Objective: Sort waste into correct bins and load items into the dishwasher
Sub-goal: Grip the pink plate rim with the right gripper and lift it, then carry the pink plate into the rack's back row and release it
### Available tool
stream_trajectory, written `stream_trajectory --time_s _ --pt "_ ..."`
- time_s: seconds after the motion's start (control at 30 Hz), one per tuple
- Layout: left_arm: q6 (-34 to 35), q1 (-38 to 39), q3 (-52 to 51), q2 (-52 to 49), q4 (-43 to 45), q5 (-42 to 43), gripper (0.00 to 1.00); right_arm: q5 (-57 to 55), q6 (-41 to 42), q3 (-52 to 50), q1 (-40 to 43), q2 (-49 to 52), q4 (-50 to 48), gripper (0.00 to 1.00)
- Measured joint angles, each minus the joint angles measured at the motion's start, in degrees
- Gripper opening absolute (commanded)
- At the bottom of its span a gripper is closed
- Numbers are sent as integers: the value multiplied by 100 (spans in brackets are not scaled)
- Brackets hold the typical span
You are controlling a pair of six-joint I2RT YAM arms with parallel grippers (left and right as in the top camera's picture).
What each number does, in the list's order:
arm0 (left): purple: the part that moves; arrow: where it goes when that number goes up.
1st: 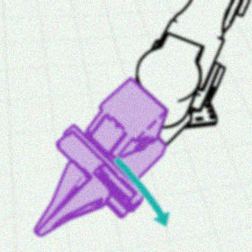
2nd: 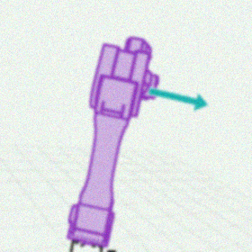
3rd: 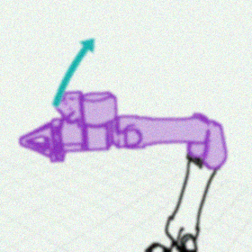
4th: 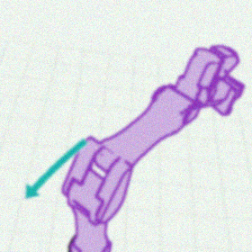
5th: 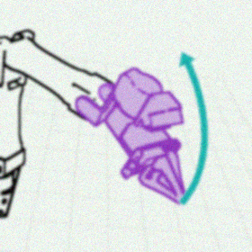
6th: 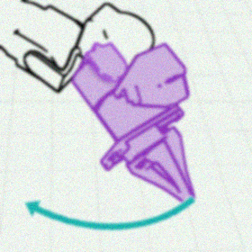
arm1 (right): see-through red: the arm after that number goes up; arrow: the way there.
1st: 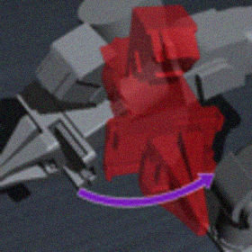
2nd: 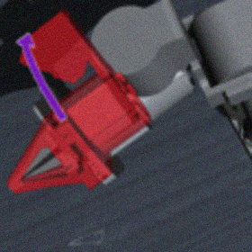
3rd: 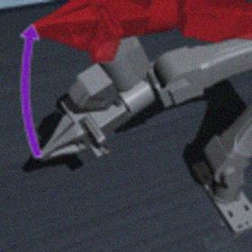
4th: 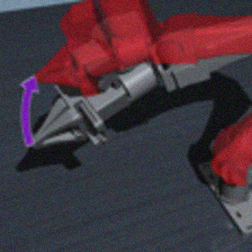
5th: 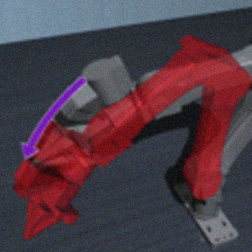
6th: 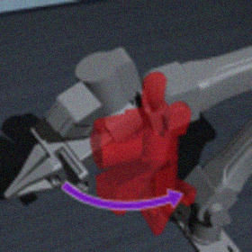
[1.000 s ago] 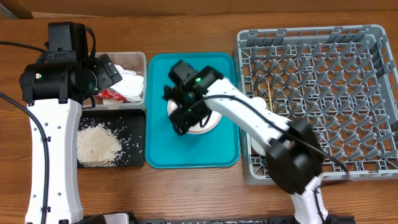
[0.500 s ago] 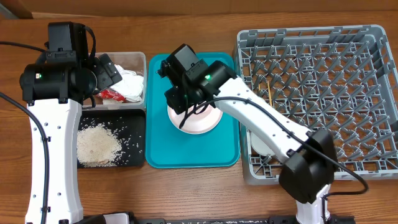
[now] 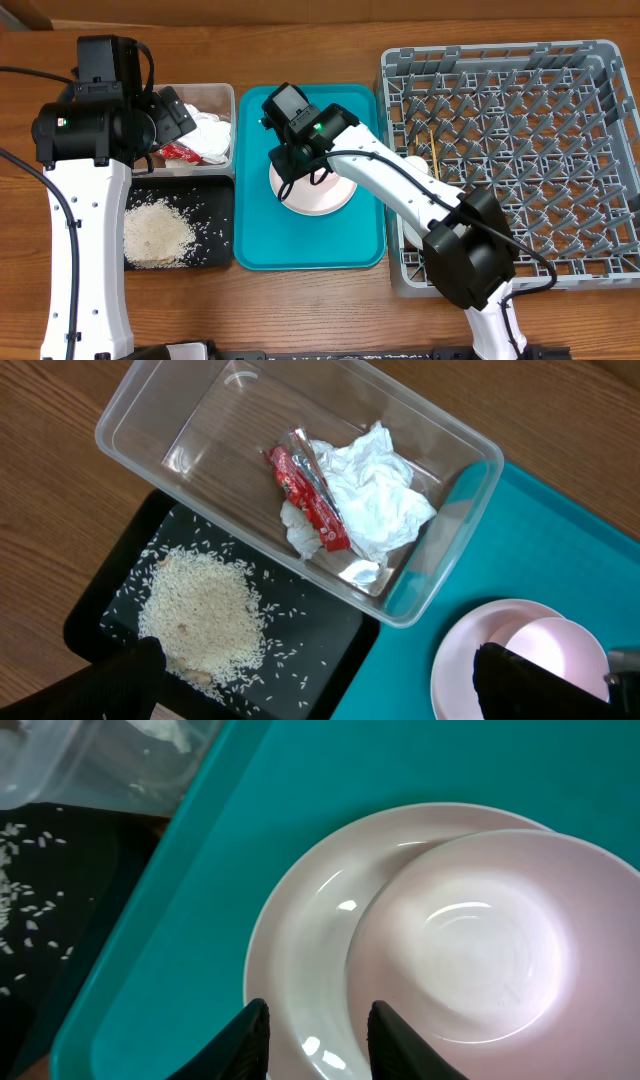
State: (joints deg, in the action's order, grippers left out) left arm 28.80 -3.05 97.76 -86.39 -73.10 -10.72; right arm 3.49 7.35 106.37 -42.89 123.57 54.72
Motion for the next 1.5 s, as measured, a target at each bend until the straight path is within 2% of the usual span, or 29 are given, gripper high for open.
stream_trajectory --time_s 0.5,0.83,0.93,1.03,1.3,1.5 --pt "0 0 0 0 0 2 100 -162 13 -4 0 568 -35 34" --pt "0 0 0 0 0 0 100 -203 13 -11 0 590 17 23" --pt "0 0 0 0 0 0 100 -210 17 -11 0 592 20 18" --pt "0 0 0 0 0 0 100 -201 13 -11 0 592 33 9" --pt "0 0 0 0 0 0 100 -181 15 90 37 514 188 4" --pt "0 0 0 0 2 0 100 748 11 570 376 -37 389 4"
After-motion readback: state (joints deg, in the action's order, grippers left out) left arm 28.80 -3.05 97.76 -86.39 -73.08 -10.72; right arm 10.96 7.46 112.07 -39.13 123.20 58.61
